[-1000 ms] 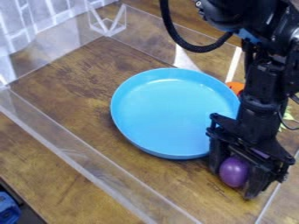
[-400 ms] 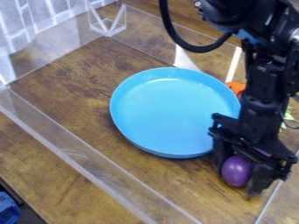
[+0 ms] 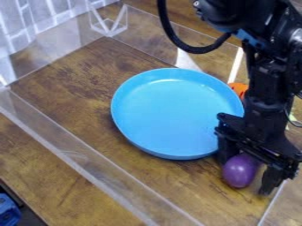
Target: Remove the purple eggplant from the blue tray and put it on the table
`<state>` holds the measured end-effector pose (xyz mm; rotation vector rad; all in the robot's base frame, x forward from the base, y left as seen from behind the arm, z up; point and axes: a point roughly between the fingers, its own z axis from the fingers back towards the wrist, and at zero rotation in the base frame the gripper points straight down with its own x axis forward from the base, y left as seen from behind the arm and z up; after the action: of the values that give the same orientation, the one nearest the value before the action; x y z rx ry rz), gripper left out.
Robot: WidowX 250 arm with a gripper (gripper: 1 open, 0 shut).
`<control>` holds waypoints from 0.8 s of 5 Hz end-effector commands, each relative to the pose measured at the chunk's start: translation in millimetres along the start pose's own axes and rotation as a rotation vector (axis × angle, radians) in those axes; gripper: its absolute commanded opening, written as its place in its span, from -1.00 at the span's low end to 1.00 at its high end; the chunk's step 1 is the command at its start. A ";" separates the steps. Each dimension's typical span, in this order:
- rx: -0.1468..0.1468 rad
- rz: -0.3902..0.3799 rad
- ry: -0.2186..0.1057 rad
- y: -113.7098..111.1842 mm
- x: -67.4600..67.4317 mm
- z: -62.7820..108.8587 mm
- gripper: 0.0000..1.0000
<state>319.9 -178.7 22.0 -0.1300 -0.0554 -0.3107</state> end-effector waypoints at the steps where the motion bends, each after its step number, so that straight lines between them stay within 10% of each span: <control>1: -0.003 0.014 -0.046 3.4 4.5 4.6 1.00; 4: 0.001 0.045 -0.083 8.3 4.3 5.4 1.00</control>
<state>321.6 -176.9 22.8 -0.1437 -0.1227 -0.2644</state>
